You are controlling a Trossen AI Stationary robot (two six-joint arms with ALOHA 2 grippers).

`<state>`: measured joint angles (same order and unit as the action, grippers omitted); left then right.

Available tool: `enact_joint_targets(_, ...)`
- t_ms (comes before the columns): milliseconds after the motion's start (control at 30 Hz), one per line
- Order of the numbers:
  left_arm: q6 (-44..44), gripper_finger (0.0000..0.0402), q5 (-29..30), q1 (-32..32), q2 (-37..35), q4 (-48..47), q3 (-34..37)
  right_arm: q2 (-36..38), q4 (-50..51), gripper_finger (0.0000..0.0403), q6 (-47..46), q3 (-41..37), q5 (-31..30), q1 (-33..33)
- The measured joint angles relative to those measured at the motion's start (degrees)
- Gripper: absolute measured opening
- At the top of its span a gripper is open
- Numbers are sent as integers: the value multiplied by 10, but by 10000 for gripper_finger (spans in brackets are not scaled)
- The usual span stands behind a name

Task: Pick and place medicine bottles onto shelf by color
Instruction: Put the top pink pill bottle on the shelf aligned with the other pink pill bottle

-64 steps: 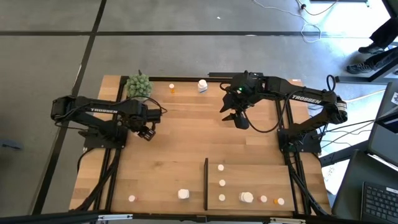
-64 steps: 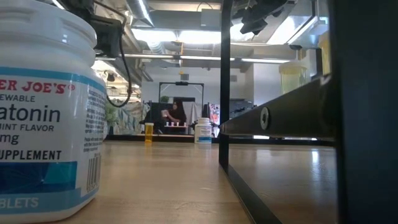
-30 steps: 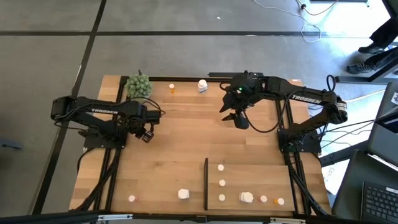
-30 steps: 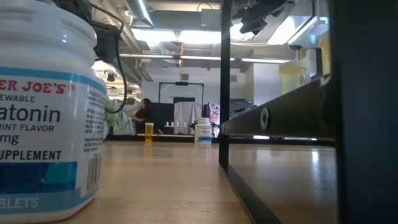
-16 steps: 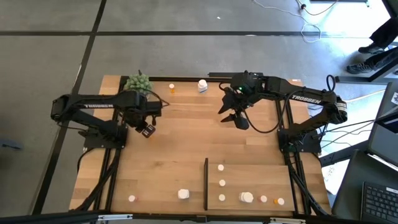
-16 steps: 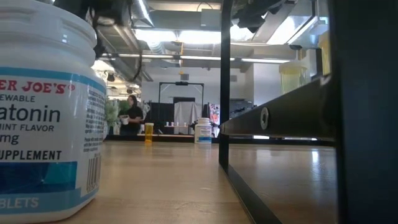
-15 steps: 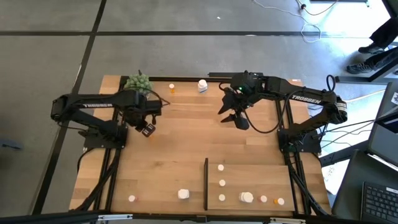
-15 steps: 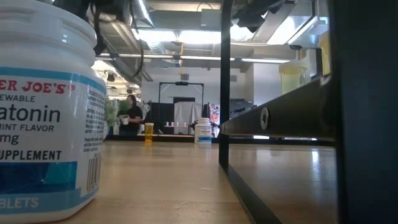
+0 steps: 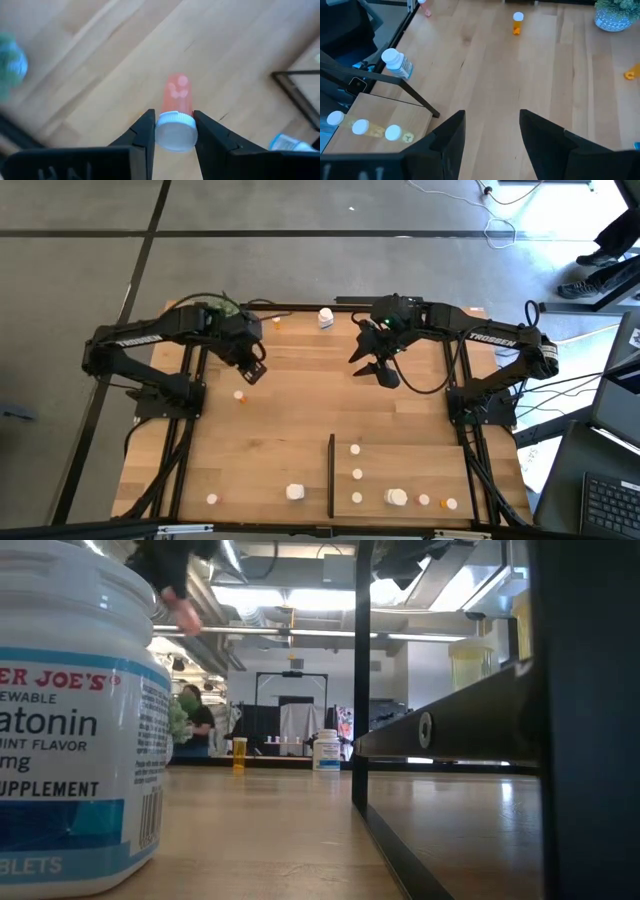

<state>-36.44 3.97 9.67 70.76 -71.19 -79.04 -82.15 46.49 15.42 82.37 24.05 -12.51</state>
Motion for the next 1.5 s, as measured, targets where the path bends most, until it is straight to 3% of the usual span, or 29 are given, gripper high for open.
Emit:
enact_joint_targets(367,161,92,-9,1,135,2,-167,0,-4,188,8,0,0,0)
enact_joint_targets(733,291,93,-57,1,272,2,-353,0,-75,188,-18,0,0,0)
enact_joint_targets(967,329,93,-66,0,310,6,-389,-7,-148,188,-118,0,-33,0)
enact_joint_targets(1500,337,93,-66,-11,317,14,-391,-77,-216,188,-137,0,-37,1)
